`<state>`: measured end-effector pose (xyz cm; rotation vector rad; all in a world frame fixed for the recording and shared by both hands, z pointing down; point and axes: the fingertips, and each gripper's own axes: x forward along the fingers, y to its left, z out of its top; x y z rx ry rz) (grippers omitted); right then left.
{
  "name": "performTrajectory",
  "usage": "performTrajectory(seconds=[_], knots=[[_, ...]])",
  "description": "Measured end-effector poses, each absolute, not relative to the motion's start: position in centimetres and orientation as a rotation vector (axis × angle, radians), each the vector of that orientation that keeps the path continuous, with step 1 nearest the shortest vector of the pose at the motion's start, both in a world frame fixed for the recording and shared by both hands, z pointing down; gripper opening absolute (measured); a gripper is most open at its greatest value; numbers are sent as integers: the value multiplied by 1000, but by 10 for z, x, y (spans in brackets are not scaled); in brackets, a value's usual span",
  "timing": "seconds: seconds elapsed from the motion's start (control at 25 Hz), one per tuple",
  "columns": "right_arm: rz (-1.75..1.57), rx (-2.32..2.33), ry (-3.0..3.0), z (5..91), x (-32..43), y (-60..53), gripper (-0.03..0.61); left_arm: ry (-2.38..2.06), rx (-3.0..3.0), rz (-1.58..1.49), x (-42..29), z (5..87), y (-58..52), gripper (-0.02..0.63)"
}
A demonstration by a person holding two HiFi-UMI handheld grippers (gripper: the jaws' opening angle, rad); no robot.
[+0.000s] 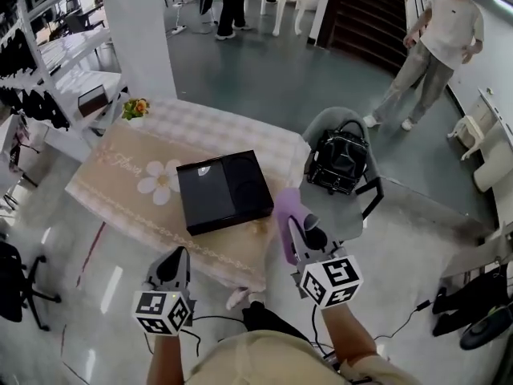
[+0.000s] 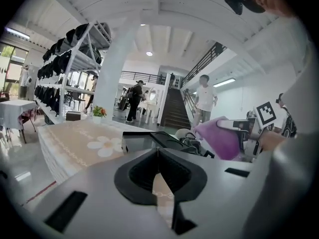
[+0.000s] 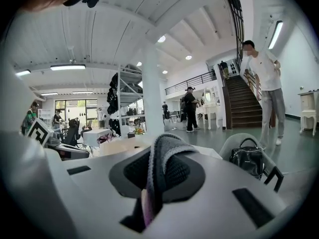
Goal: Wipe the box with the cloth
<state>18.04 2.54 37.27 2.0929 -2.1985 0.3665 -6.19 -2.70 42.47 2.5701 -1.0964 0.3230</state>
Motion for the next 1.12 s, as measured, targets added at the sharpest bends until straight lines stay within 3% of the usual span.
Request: performTrajectory(seconds=[0.6,0.72,1.12], knots=[[439,1962,-2226,424,266,-78,55,-1207,2526,424,-7,439,-101,24],[461,1946,-2232,436,278,-95,55,-1208,2518,443,1,445,-109,113],[523,1939,-2244,459,288,-136,55,-1221,2488,421,-22,448,-107,192]])
